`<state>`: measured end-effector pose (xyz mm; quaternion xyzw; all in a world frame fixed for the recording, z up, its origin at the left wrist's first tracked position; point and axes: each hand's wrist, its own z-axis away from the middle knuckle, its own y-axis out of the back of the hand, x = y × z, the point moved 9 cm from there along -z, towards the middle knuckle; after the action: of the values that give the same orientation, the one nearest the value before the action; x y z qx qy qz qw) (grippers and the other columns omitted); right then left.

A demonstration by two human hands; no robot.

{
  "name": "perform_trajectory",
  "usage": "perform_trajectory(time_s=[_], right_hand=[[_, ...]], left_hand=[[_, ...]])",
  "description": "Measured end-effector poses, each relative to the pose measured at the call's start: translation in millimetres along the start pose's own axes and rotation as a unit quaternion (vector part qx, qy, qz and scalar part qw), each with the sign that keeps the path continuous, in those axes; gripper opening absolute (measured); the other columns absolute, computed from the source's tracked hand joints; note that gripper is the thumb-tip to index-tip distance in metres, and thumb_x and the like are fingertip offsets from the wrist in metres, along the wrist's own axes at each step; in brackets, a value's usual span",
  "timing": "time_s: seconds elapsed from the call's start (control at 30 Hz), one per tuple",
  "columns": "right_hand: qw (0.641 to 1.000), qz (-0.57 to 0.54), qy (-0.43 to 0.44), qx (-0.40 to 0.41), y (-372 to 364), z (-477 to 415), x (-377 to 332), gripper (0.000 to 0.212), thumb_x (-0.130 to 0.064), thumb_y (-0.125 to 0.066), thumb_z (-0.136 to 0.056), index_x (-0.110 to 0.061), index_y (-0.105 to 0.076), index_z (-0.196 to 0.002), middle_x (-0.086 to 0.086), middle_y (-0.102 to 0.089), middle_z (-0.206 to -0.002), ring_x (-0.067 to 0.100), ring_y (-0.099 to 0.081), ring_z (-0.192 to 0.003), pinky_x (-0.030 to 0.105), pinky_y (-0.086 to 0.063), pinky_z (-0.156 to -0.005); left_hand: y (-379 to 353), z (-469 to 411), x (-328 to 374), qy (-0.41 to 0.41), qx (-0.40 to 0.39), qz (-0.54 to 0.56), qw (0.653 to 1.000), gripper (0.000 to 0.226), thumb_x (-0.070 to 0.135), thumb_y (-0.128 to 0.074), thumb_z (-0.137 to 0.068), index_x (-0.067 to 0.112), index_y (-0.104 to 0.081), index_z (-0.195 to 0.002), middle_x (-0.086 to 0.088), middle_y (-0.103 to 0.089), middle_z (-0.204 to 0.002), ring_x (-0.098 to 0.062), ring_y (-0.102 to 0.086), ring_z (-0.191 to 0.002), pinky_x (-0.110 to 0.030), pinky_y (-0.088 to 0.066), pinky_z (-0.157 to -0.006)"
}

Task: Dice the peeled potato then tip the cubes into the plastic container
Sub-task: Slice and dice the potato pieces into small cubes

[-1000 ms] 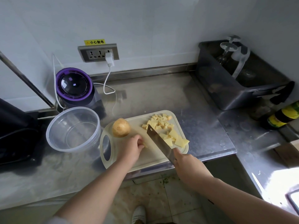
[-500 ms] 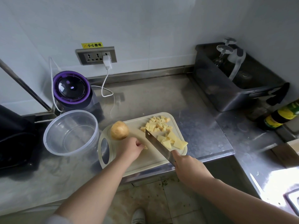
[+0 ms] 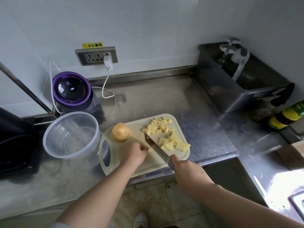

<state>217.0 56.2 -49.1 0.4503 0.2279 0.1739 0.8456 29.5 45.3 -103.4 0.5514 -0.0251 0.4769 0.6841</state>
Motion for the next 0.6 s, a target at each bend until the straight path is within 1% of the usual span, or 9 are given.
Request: perform_trajectory(time_s=[0.07,0.13,0.2,0.23,0.3,0.33,0.4,0.47,0.6], right_hand=[[1.0,-0.005,-0.001,0.002,-2.5,-1.1,-1.9,0.038,-0.003,-0.042,-0.092,-0.024,-0.033,-0.122,0.0,-0.054,-0.08,0.014,-0.057,-0.068,0.03,-0.05,-0.059],[1.0,-0.012,-0.002,0.001,-4.2,-1.0,-4.1,0.04,-0.003,-0.044,-0.091,-0.024,-0.032,-0.123,-0.001,-0.052,-0.077,0.011,-0.052,-0.063,0.027,-0.044,-0.054],[1.0,-0.019,-0.003,-0.007,-6.1,-0.3,-6.0,0.043,-0.003,-0.047,-0.09,-0.025,-0.031,-0.124,-0.001,-0.053,-0.078,0.011,-0.053,-0.066,0.028,-0.048,-0.057],[1.0,-0.022,-0.005,-0.011,-6.5,-0.2,-6.0,0.044,-0.004,-0.048,-0.09,-0.026,-0.031,-0.124,0.0,-0.054,-0.08,0.011,-0.056,-0.068,0.029,-0.052,-0.06],[1.0,-0.027,-0.012,-0.011,-6.1,-0.5,-4.4,0.044,-0.004,-0.049,-0.09,-0.026,-0.031,-0.123,0.0,-0.056,-0.081,0.013,-0.059,-0.071,0.031,-0.055,-0.064],[0.999,-0.028,-0.015,-0.008,-5.3,-0.7,-3.1,0.043,-0.004,-0.048,-0.09,-0.026,-0.031,-0.123,-0.001,-0.055,-0.079,0.013,-0.059,-0.071,0.031,-0.054,-0.062],[0.999,-0.03,-0.016,0.0,-2.9,-1.1,-1.5,0.042,-0.004,-0.047,-0.092,-0.026,-0.031,-0.124,-0.002,-0.052,-0.076,0.011,-0.055,-0.067,0.027,-0.048,-0.056],[0.999,-0.032,-0.014,0.002,-1.1,-1.6,-1.5,0.045,-0.005,-0.047,-0.093,-0.026,-0.029,-0.129,-0.003,-0.05,-0.075,0.01,-0.052,-0.063,0.022,-0.043,-0.052],[0.999,-0.029,-0.01,-0.009,-2.4,-1.1,-4.9,0.049,-0.003,-0.049,-0.092,-0.026,-0.03,-0.13,-0.002,-0.053,-0.079,0.011,-0.056,-0.067,0.025,-0.048,-0.056]], left_hand=[[-4.1,-2.7,-3.0,0.023,-0.016,0.024,0.999,0.023,0.029,-0.057,-0.091,0.015,-0.063,-0.073,-0.003,-0.063,-0.074,-0.019,-0.059,-0.074,-0.029,-0.044,-0.064],[-6.5,-3.3,-4.4,0.051,-0.032,0.052,0.997,0.02,0.025,-0.059,-0.089,0.014,-0.065,-0.074,-0.005,-0.066,-0.078,-0.022,-0.062,-0.078,-0.031,-0.049,-0.07],[-11.9,-6.8,-9.3,0.085,-0.053,0.102,0.99,0.018,0.019,-0.06,-0.087,0.011,-0.067,-0.072,-0.008,-0.07,-0.079,-0.024,-0.067,-0.078,-0.034,-0.055,-0.077],[-14.3,-7.5,-11.9,0.105,-0.064,0.128,0.984,0.02,0.016,-0.06,-0.087,0.01,-0.066,-0.07,-0.008,-0.07,-0.076,-0.019,-0.068,-0.07,-0.03,-0.057,-0.072],[-12.4,-4.7,-11.9,0.123,-0.08,0.153,0.977,0.02,0.014,-0.058,-0.09,0.009,-0.064,-0.072,-0.006,-0.069,-0.072,-0.008,-0.062,-0.049,-0.018,-0.049,-0.05],[-9.7,-7.4,-11.4,0.113,-0.074,0.146,0.98,0.018,0.015,-0.058,-0.09,0.01,-0.064,-0.073,-0.006,-0.069,-0.072,-0.009,-0.064,-0.051,-0.017,-0.046,-0.049],[-0.8,-14.4,-7.6,0.07,-0.041,0.119,0.99,0.012,0.015,-0.059,-0.088,0.014,-0.064,-0.078,-0.007,-0.071,-0.079,-0.02,-0.07,-0.073,-0.027,-0.054,-0.066],[0.5,-15.7,-1.3,0.035,-0.046,0.093,0.994,0.003,0.015,-0.062,-0.088,0.015,-0.065,-0.089,-0.005,-0.07,-0.084,-0.023,-0.069,-0.08,-0.035,-0.057,-0.078],[-3.9,-15.3,6.5,-0.002,-0.05,0.006,0.999,0.006,0.022,-0.066,-0.087,0.017,-0.068,-0.09,-0.002,-0.071,-0.084,-0.02,-0.066,-0.082,-0.033,-0.055,-0.077]])
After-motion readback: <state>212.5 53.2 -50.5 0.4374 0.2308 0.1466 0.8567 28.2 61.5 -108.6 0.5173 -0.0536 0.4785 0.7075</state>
